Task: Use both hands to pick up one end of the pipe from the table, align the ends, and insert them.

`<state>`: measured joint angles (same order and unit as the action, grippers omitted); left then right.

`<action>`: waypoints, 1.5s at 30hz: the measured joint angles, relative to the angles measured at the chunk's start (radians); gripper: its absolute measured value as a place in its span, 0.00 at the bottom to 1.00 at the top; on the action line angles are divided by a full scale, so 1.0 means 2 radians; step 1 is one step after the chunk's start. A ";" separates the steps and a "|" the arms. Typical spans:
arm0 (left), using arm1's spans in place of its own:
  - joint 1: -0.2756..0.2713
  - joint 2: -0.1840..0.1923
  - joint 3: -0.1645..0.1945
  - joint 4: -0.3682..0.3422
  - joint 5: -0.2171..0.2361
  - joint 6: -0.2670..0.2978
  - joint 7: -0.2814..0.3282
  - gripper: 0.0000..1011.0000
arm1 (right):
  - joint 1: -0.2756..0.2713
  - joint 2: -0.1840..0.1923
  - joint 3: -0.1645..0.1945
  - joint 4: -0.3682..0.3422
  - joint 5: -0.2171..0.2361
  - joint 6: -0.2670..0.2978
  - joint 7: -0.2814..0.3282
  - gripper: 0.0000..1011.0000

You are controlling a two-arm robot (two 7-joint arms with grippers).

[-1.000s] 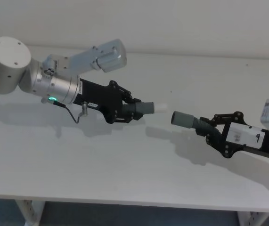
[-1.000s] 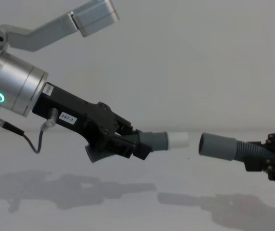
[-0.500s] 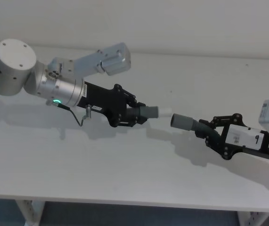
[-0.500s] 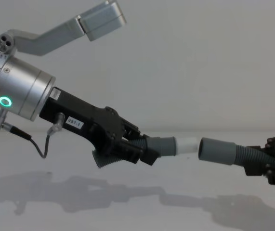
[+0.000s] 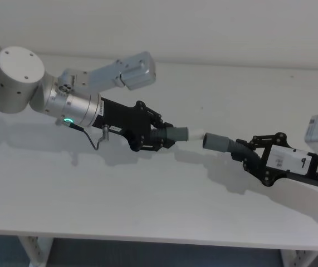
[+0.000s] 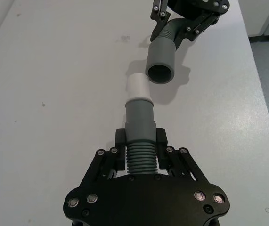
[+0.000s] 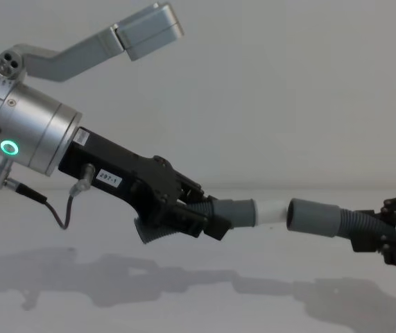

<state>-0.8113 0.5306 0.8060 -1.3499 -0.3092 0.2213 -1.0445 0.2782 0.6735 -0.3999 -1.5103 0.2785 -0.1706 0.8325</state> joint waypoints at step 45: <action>-0.009 0.005 0.016 0.009 -0.019 -0.004 0.001 0.36 | 0.020 0.004 -0.019 0.014 0.002 0.004 -0.016 0.24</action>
<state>-0.8286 0.5408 0.8375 -1.3320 -0.3470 0.2125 -1.0418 0.3181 0.6813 -0.4377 -1.4822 0.2826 -0.1634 0.8005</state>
